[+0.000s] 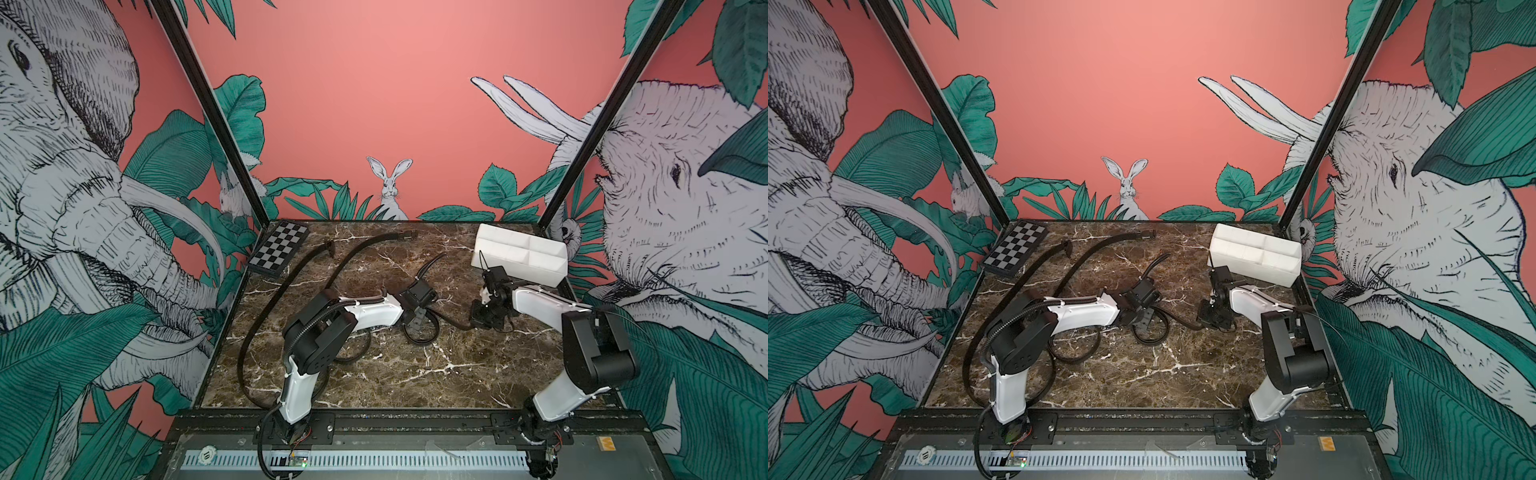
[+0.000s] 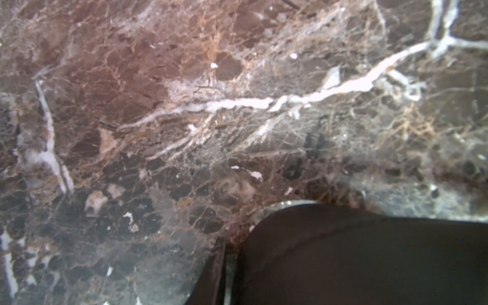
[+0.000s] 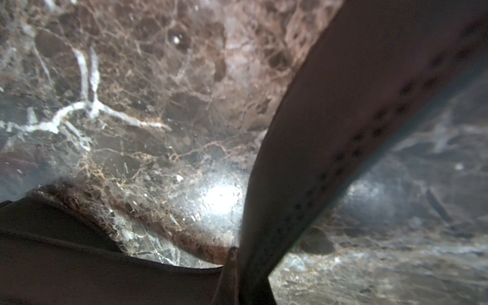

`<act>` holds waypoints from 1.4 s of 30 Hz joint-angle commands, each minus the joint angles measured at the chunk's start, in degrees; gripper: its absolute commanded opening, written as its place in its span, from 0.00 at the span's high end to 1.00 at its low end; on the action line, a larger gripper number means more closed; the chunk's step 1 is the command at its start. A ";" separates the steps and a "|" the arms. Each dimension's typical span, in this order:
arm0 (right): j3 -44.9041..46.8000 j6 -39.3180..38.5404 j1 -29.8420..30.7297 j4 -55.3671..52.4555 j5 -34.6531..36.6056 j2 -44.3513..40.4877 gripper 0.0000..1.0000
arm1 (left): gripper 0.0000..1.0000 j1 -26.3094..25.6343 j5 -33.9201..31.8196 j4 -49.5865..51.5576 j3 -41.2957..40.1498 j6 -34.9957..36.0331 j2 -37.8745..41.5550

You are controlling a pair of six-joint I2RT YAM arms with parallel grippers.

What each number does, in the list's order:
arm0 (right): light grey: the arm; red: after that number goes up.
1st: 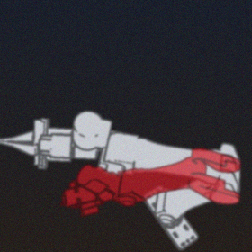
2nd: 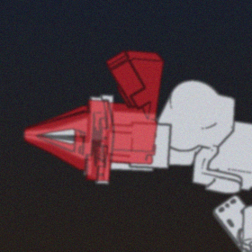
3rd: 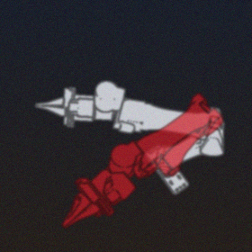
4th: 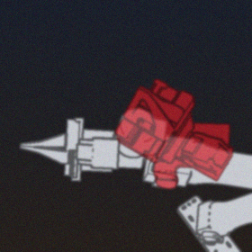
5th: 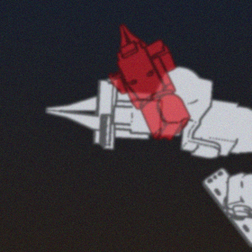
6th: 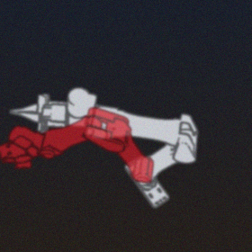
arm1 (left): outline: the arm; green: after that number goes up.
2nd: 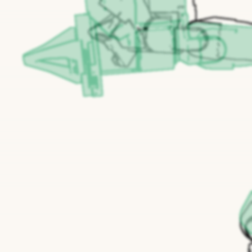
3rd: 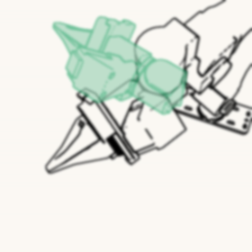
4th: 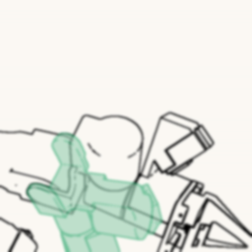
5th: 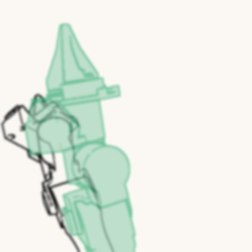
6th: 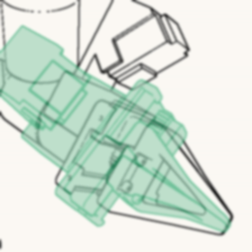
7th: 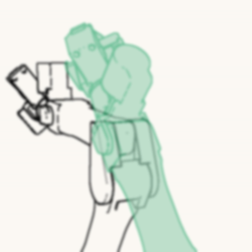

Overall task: Place the belts into the storage roll
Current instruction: Roll the belt at the center of the board.

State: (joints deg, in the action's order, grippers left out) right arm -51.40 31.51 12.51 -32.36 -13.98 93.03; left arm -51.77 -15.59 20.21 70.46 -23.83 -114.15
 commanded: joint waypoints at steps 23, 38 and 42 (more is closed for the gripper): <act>-10.75 -9.34 3.36 -17.67 9.64 -7.66 0.43 | 0.98 3.24 2.48 15.17 -0.57 11.09 -12.24; -23.32 -27.39 11.26 3.67 8.87 9.11 0.18 | 0.95 3.25 7.59 14.73 -0.14 15.92 -12.85; -27.78 -32.45 11.29 2.37 6.71 12.34 0.16 | 0.95 3.34 7.50 14.77 -0.09 16.11 -12.94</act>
State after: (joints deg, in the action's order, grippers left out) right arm -76.79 4.43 23.94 -31.18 -6.63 104.55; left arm -49.06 -13.15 21.23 76.09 -9.13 -117.97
